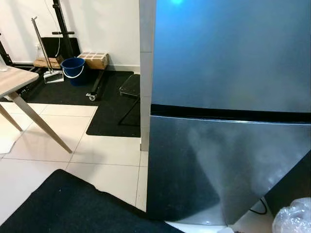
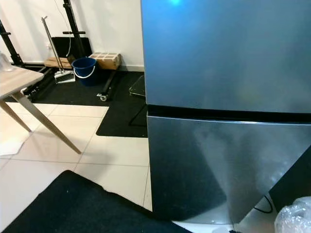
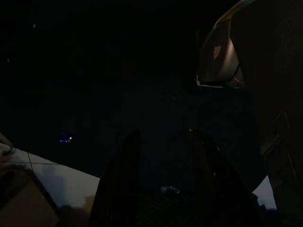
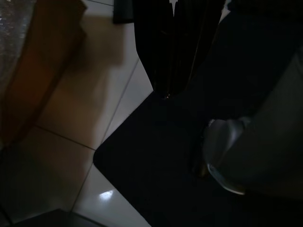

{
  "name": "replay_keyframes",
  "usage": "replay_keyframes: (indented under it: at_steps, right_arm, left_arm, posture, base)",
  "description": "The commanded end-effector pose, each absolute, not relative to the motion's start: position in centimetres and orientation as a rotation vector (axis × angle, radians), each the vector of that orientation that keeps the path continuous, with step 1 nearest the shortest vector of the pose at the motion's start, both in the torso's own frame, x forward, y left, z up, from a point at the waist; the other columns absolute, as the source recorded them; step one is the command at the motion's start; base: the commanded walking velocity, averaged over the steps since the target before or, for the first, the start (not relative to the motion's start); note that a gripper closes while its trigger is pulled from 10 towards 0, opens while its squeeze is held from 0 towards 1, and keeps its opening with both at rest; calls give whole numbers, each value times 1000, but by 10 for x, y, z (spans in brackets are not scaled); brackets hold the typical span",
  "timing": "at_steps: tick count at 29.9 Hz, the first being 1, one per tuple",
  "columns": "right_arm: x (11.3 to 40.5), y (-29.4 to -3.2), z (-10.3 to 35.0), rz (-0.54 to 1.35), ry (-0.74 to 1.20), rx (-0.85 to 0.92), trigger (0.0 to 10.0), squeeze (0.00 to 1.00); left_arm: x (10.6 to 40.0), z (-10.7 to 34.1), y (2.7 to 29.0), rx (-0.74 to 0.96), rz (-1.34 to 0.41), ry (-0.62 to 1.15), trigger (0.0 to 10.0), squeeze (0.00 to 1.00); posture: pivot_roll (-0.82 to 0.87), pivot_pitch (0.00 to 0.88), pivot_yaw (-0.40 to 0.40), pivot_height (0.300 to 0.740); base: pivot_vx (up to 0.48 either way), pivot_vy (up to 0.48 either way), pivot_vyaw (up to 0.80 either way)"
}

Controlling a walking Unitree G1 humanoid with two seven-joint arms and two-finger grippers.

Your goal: Restocking fridge

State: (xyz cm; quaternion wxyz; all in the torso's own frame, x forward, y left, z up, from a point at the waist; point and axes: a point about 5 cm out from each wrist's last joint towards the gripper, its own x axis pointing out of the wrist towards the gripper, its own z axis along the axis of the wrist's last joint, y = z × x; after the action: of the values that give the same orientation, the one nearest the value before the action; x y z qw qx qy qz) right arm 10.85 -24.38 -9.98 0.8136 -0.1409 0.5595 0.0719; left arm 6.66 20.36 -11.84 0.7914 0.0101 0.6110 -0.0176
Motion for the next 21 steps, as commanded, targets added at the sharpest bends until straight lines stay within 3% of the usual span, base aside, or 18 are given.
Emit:
replay_keyframes:
  at_steps: [1, 9, 14, 20, 21]
  right_arm:
    - [116, -242, -98, 131, 1170, -283, 10000, 0]
    - [110, -236, -101, 171, 1183, -300, 10000, 0]
    - [109, -237, -101, 157, 1184, -294, 10000, 0]
    - [107, -239, -102, 118, 1188, -271, 10000, 0]
    - [104, -235, -103, 120, 1195, -263, 10000, 0]
  left_arm:
    - [67, -118, 202, 38, -65, 1310, 10000, 0]
    - [76, -116, 204, 90, -91, 1274, 10000, 0]
    - [130, -99, 220, 171, -102, 1118, 10000, 0]
    - [151, -88, 237, 201, -41, 1050, 10000, 0]
    - [166, -76, 252, 230, -13, 963, 10000, 0]
  posture:
    - [-22, 0, -32, 740]
    - [-30, 0, -21, 740]
    - [-22, 0, 22, 740]
    - [-5, 0, 38, 740]
    - [9, 0, 35, 740]
  base:
    - [0, 0, 0]
    - [0, 0, 0]
    - [0, 0, 0]
    - [0, 0, 0]
    - [0, 0, 0]
